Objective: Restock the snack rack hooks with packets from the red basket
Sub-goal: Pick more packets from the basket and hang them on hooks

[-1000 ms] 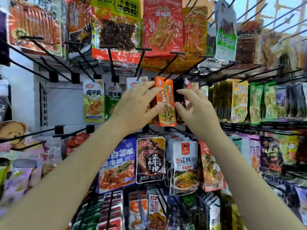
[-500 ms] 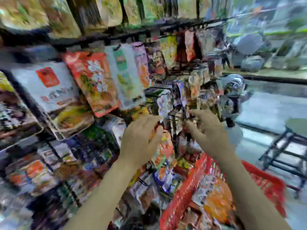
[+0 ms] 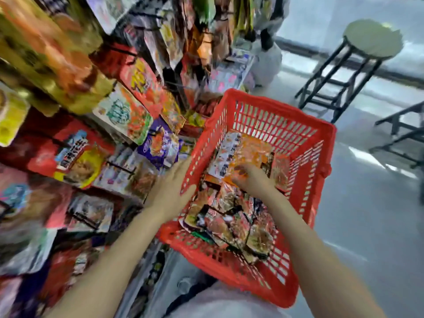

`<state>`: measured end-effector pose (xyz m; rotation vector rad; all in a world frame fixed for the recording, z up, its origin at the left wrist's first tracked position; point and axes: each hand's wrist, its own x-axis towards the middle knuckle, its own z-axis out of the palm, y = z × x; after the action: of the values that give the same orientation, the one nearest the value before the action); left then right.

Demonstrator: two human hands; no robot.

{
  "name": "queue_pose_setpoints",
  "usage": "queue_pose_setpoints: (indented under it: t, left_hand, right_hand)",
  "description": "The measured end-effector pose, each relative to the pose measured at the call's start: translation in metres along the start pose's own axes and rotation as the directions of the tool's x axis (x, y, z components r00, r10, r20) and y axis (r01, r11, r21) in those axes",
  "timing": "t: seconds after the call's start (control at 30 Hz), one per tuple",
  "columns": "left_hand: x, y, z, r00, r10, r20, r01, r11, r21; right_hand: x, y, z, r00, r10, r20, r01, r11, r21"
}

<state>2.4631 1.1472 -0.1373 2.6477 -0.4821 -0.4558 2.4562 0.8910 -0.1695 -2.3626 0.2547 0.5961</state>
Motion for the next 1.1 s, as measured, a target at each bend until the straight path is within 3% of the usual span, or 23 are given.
queue_pose_setpoints:
  t: [0.13, 0.3, 0.4, 0.53, 0.6, 0.67, 0.8, 0.93, 1.1]
  left_hand:
    - [0.001, 0.002, 0.001, 0.999, -0.035, 0.038, 0.034, 0.999, 0.024]
    - [-0.001, 0.003, -0.001, 0.999, -0.031, 0.039, 0.03, 0.999, 0.027]
    - [-0.003, 0.004, -0.001, 0.999, -0.039, 0.021, 0.039, 0.999, 0.031]
    - [-0.017, 0.003, 0.002, 0.999, -0.02, 0.035, 0.019, 0.999, 0.034]
    - [-0.029, 0.001, 0.004, 0.998, -0.037, 0.048, 0.036, 0.999, 0.019]
    - [-0.042, -0.001, 0.006, 0.997, -0.053, 0.055, 0.052, 0.998, 0.019]
    - [-0.06, -0.004, 0.01, 0.996, -0.086, 0.037, 0.087, 0.996, -0.026]
    - [-0.071, -0.009, 0.012, 0.996, -0.085, 0.024, 0.086, 0.994, -0.06]
    - [-0.083, -0.014, 0.01, 0.99, -0.097, 0.105, 0.104, 0.993, -0.063]
  right_hand:
    - [0.013, 0.005, 0.028, 0.994, 0.076, 0.079, -0.08, 0.996, 0.041]
    - [0.013, 0.001, 0.062, 0.948, 0.1, 0.302, -0.069, 0.991, -0.112]
    - [0.007, 0.004, 0.071, 0.934, 0.102, 0.343, -0.055, 0.988, -0.146]
    - [-0.011, 0.013, 0.07, 0.987, 0.061, 0.146, -0.038, 0.986, -0.16]
    - [-0.021, 0.015, 0.068, 0.992, 0.117, 0.052, -0.106, 0.977, -0.186]
    - [-0.031, 0.016, 0.069, 0.97, 0.226, 0.085, -0.2, 0.951, -0.237]
    - [-0.047, 0.012, 0.085, 0.925, 0.37, 0.088, -0.351, 0.92, -0.175]
    - [-0.055, 0.008, 0.098, 0.952, 0.307, 0.02, -0.288, 0.913, -0.288]
    - [-0.055, 0.007, 0.102, 0.971, 0.236, -0.038, -0.236, 0.918, -0.319]
